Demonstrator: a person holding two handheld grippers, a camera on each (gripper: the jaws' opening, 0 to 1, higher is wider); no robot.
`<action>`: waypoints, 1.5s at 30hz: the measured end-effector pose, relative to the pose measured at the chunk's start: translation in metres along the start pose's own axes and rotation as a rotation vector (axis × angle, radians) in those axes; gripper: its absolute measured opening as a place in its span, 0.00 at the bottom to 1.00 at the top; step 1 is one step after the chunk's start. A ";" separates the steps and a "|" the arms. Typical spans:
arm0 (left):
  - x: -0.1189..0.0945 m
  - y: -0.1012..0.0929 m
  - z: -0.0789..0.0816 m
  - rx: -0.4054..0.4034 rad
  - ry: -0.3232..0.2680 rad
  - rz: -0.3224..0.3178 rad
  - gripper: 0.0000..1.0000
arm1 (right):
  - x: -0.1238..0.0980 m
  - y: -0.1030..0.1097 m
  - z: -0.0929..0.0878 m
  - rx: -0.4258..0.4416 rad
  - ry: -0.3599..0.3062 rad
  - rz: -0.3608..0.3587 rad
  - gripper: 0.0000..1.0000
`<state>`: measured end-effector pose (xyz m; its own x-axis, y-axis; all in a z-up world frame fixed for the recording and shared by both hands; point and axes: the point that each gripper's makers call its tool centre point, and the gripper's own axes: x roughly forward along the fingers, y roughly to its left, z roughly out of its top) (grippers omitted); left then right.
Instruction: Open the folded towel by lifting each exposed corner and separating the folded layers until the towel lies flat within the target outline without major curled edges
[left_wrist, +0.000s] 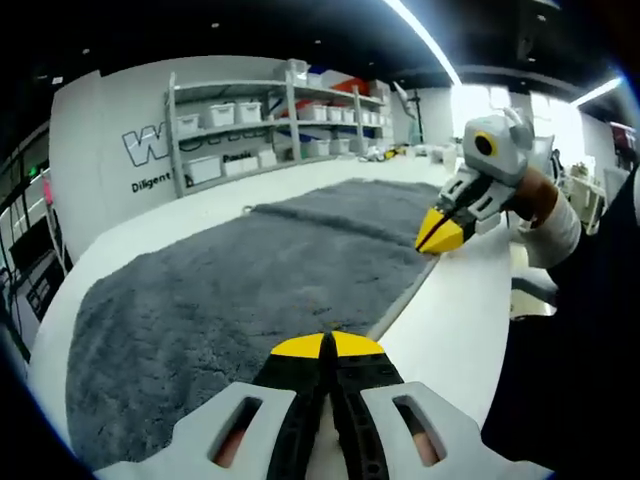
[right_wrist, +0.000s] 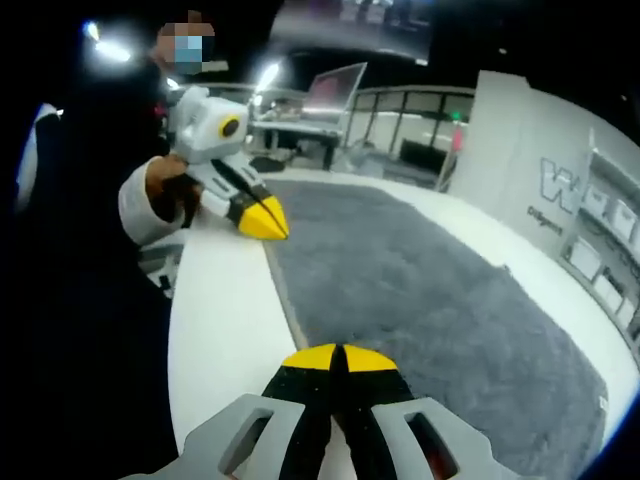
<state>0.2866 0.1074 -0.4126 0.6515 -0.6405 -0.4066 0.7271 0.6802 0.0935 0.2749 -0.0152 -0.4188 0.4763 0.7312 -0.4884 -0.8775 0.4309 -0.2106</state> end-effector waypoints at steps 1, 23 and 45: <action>0.000 0.001 0.000 -0.003 -0.003 -0.003 0.01 | 0.000 0.000 0.000 -0.003 -0.002 0.004 0.00; -0.076 0.111 -0.031 -0.109 0.061 0.289 0.01 | -0.112 -0.110 -0.077 0.187 0.145 -0.367 0.00; -0.106 0.143 -0.062 -0.136 0.150 0.387 0.01 | -0.176 -0.136 -0.137 0.308 0.268 -0.528 0.00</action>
<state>0.3080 0.2943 -0.4131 0.8243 -0.2768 -0.4939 0.3938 0.9071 0.1489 0.3025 -0.2747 -0.4205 0.7720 0.2414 -0.5880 -0.4553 0.8555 -0.2465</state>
